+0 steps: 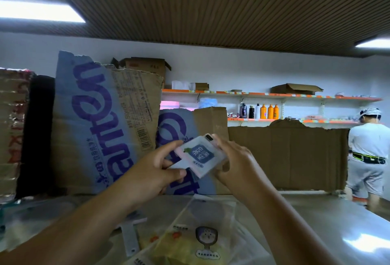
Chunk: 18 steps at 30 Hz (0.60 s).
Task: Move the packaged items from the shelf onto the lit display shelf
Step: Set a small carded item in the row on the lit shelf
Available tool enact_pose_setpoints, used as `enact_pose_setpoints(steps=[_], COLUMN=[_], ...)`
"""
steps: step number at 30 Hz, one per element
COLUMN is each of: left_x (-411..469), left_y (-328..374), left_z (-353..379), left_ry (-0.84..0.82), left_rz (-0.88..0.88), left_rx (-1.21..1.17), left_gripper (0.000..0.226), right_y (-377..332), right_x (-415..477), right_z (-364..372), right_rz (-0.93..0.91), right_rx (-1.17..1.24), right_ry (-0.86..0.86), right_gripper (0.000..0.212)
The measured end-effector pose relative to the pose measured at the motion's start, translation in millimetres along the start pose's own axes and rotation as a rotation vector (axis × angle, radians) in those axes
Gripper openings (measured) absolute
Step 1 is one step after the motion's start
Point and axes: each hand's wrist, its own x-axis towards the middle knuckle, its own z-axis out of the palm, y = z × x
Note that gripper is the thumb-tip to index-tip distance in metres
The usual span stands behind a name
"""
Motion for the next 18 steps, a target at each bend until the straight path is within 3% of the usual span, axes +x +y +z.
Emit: enact_pose_setpoints(steps=[2, 4, 7, 12, 18], left_x=[0, -1, -1, -3, -3], left_y=[0, 2, 3, 5, -2], left_z=[-1, 2, 7, 15, 20], left_ry=[0.043, 0.056, 0.106, 0.197, 0.194], left_rz=[0.066, 0.12, 0.146, 0.22, 0.389], left_rx=[0.102, 0.16, 0.173, 0.175, 0.288], left_gripper=[0.067, 0.065, 0.065, 0.064, 0.06], right_y=[-4, -4, -7, -24, -18], right_x=[-1, -1, -3, -5, -3], right_z=[2, 5, 1, -2, 0], right_rz=[-0.018, -0.024, -0.048, -0.078, -0.073], right_rx=[0.062, 0.065, -0.014, -0.162, -0.02], right_ry=[-0.061, -0.006, 0.062, -0.042, 0.117], right_gripper=[0.094, 0.098, 0.093, 0.099, 0.077])
